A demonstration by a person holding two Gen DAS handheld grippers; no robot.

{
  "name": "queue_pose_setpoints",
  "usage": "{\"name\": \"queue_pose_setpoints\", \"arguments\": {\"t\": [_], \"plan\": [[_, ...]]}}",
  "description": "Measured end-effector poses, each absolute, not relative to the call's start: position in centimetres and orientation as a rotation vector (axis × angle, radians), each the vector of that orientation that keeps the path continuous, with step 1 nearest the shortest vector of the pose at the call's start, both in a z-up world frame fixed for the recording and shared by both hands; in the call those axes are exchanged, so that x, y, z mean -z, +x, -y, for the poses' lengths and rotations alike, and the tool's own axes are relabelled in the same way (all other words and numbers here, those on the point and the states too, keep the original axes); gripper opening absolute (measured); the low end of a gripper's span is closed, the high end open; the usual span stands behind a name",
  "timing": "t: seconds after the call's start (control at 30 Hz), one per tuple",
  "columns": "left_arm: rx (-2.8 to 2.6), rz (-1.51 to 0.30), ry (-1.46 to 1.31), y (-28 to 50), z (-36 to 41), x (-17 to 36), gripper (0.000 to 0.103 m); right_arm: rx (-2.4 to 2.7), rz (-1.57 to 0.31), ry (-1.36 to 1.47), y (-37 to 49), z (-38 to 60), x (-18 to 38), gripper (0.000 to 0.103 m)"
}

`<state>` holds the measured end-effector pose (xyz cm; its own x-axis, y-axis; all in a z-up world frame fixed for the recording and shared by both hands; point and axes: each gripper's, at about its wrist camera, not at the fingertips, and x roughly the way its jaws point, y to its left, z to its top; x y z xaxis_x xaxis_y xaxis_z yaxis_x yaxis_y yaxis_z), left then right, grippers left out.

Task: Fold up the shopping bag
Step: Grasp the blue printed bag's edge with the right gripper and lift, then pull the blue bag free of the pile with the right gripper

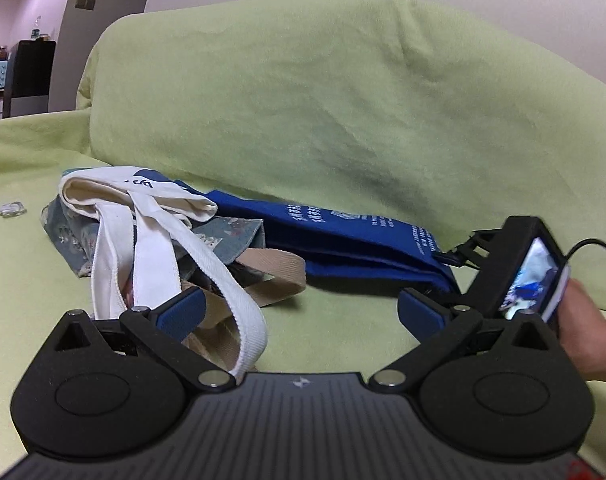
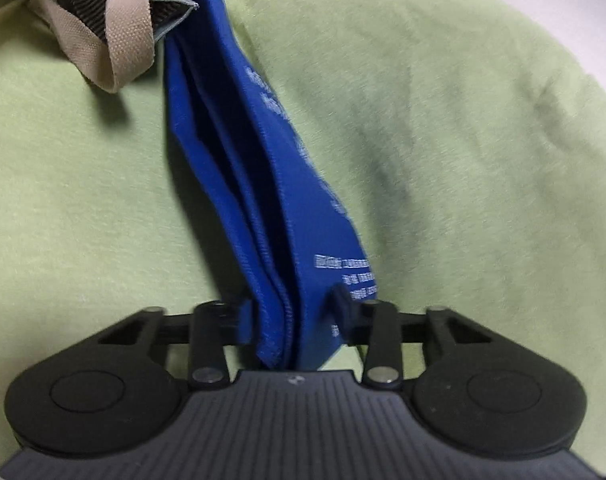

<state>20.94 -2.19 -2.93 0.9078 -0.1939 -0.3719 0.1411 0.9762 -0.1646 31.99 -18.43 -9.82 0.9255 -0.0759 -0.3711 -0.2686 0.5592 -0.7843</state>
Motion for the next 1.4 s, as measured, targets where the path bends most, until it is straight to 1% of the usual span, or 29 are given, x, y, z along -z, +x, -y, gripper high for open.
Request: {"name": "queue_pose_setpoints", "arguments": {"t": [0.07, 0.17, 0.27, 0.4, 0.6, 0.73, 0.93, 1.03, 1.1, 1.17, 1.3, 1.4], "plan": [[0.168, -0.399, -0.135, 20.7, 2.1, 2.5, 0.102, -0.112, -0.380, -0.956, 31.3, 18.9, 8.9, 0.016], [0.161, -0.398, -0.131, 19.8, 2.0, 1.7, 0.102, -0.107, -0.379, -0.922, 29.7, 19.9, 6.9, 0.012], [0.160, -0.390, -0.134, 18.5, 1.8, 0.6, 0.102, -0.099, -0.405, -0.844, 26.5, 21.5, 4.1, 0.010], [0.178, -0.378, -0.155, 15.8, 2.1, -1.2, 0.102, -0.058, -0.497, -0.671, 20.8, 25.1, 0.0, 0.010], [0.297, -0.376, -0.168, 10.8, 4.8, -3.0, 0.102, 0.046, -0.658, -0.382, 8.7, 32.3, -3.5, 0.010], [0.404, -0.421, -0.126, 8.0, 8.3, -3.2, 0.102, 0.111, -0.736, -0.064, -0.6, 37.2, -3.7, 0.010], [0.574, -0.493, -0.003, 4.4, 14.5, -3.1, 0.102, 0.175, -0.711, 0.310, -13.7, 41.6, -2.9, 0.010], [0.644, -0.503, 0.057, 3.4, 17.8, -3.0, 0.102, 0.192, -0.686, 0.431, -18.7, 43.1, -2.8, 0.010], [0.680, -0.504, 0.087, 2.9, 19.8, -3.0, 0.102, 0.203, -0.676, 0.462, -21.0, 43.7, -2.6, 0.011], [0.707, -0.504, 0.111, 2.4, 21.6, -3.1, 0.102, 0.206, -0.665, 0.472, -22.6, 44.1, -2.1, 0.017], [0.751, -0.481, 0.127, 1.4, 23.7, -4.4, 0.102, 0.200, -0.664, 0.536, -24.2, 44.3, -0.9, 0.018], [0.781, -0.445, 0.129, 0.4, 23.5, -5.5, 0.102, 0.177, -0.640, 0.606, -24.9, 45.1, -0.5, 0.020]]}}
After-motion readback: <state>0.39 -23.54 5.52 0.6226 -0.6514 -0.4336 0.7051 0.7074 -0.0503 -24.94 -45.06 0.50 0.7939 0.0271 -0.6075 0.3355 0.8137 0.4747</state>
